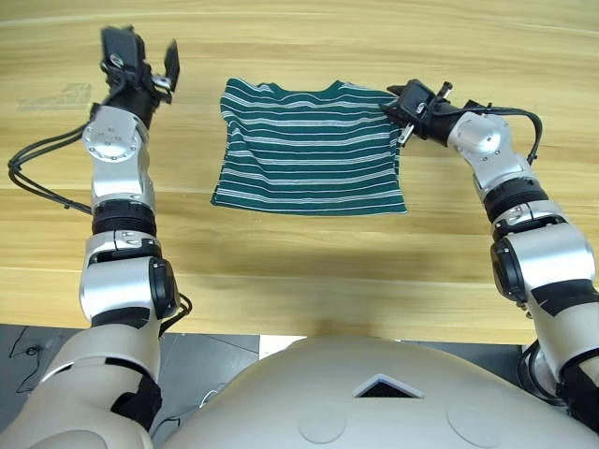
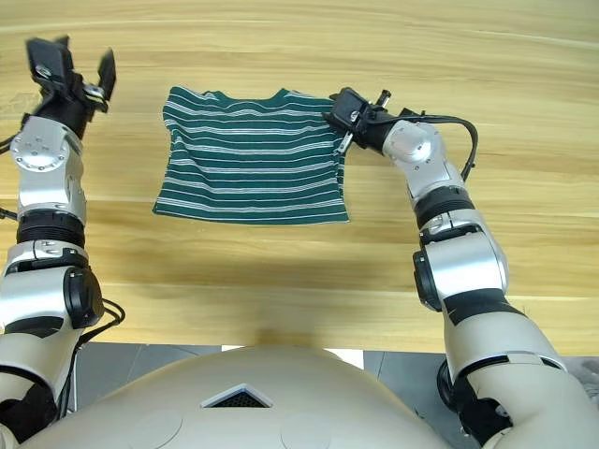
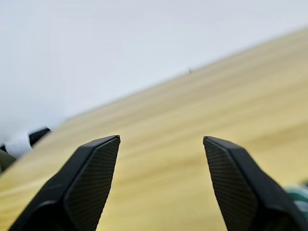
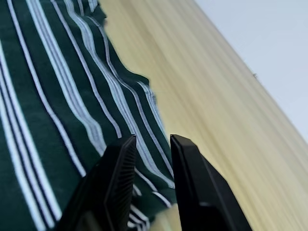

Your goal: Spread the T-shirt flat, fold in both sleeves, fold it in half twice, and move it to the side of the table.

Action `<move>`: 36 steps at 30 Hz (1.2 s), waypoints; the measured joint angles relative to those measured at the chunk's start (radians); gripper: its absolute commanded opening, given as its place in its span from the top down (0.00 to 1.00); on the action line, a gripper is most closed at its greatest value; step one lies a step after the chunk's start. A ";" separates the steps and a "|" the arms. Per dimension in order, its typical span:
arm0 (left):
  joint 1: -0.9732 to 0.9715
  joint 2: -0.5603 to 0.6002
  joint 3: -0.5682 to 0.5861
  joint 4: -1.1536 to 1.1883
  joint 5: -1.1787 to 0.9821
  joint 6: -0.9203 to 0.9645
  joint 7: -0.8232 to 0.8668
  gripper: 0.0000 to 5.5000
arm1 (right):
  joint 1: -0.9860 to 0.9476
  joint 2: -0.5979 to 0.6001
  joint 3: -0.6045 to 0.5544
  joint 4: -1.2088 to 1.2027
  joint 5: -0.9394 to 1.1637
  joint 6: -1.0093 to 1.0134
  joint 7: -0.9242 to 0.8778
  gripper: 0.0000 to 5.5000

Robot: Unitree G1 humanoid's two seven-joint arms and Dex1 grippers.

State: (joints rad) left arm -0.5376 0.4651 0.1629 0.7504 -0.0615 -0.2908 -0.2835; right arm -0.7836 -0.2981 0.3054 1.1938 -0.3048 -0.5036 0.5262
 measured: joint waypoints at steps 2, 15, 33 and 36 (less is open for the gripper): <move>0.028 -0.007 0.002 -0.087 -0.011 0.009 0.002 0.42 | -0.022 0.013 0.034 0.037 -0.043 0.040 -0.008 0.77; 0.216 -0.037 -0.023 -0.517 0.011 0.142 0.021 0.42 | -0.134 -0.190 0.281 0.115 -0.312 0.235 -0.113 0.77; 0.380 -0.065 -0.049 -0.839 -0.014 0.269 -0.030 0.42 | 0.549 -0.557 0.373 -1.409 0.003 0.113 0.486 0.77; 0.388 -0.065 -0.064 -0.902 -0.019 0.290 -0.053 0.42 | 0.586 -0.555 0.374 -1.460 0.007 0.148 0.517 0.77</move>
State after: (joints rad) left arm -0.1494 0.4000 0.0992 -0.1514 -0.0807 -0.0006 -0.3363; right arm -0.1979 -0.8532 0.6798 -0.2667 -0.2981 -0.3561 1.0435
